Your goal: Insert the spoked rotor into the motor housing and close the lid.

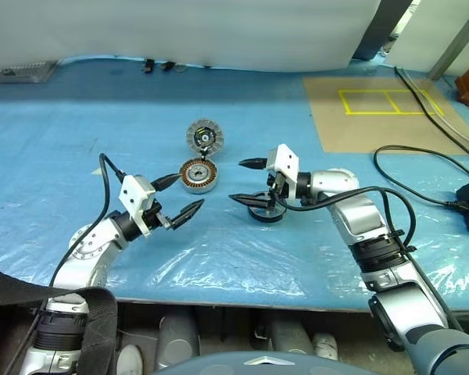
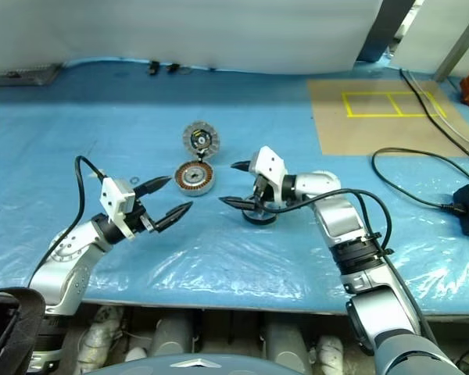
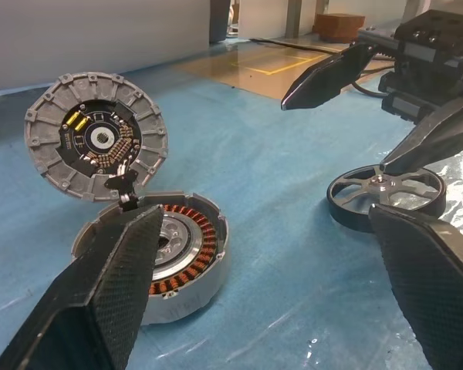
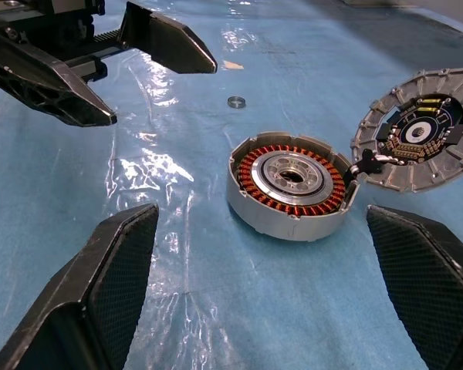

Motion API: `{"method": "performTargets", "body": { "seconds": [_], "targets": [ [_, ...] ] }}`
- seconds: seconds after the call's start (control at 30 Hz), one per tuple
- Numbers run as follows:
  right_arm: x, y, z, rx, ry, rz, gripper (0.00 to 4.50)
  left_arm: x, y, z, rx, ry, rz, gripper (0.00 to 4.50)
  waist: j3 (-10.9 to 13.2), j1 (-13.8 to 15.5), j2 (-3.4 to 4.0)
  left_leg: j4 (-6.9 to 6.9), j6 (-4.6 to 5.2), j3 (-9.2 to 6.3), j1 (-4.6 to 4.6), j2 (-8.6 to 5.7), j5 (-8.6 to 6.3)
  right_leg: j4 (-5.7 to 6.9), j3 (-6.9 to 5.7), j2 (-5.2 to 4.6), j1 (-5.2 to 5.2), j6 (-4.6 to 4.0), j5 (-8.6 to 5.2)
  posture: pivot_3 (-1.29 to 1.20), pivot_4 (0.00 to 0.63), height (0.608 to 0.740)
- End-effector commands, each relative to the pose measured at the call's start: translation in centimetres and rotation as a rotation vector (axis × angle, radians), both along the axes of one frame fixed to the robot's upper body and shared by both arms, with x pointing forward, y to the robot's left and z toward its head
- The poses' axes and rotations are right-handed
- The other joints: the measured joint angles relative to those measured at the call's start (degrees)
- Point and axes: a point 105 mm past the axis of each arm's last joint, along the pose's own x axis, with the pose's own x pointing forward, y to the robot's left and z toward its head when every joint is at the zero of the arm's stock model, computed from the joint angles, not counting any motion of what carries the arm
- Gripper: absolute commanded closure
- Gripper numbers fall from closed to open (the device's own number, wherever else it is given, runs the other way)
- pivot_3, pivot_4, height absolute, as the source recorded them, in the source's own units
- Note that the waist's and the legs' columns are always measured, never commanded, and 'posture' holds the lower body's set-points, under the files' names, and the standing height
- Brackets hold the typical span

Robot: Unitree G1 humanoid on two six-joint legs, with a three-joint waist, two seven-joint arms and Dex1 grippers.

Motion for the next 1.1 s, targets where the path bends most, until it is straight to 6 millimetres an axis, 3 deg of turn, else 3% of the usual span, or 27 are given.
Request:
{"method": "performTargets", "body": {
  "seconds": [0.03, 0.4, 0.8, 1.1],
  "targets": [
    [-0.3, 0.1, 1.5, 0.034, -0.042, 0.01, 0.0, -0.1, -0.1, 1.0, 0.0, -0.049, -0.009, 0.03, 0.0, 0.01, 0.0, 0.0, 0.0, 0.0, 0.0, 0.0, 0.0, 0.0, 0.0, 0.0, 0.0, 0.0, 0.0, 0.0, 0.15, 0.74],
    [-0.3, 1.1, 1.3, 0.04, -0.017, 0.024, 0.0, -0.2, 0.5, 0.9, -0.001, -0.05, 0.021, 0.03, 0.0, -0.05, 0.0, 0.0, 0.0, 0.0, 0.0, 0.0, 0.0, 0.0, 0.0, 0.0, 0.0, 0.0, 0.0, 0.0, 0.15, 0.74],
    [1.4, 4.9, 2.4, -0.064, -0.024, 0.089, 0.0, -2.4, 2.2, -0.4, -0.003, -0.036, 0.173, 0.03, 0.0, -1.13, -0.01, 0.0, 0.01, -0.01, -0.01, 0.03, -0.01, -0.02, -0.01, -0.01, 0.0, 0.0, -0.01, 0.0, 0.15, 0.74],
    [3.2, 8.5, 3.1, -0.281, 0.006, 0.105, 0.0, -3.3, 2.6, -1.3, -0.047, -0.035, 0.275, 0.03, 0.0, -1.43, -0.01, -0.03, 0.0, -0.01, 0.0, 0.05, -0.01, 0.0, -0.03, 0.01, -0.02, -0.03, -0.02, 0.0, 0.15, 0.74]
  ]
}}
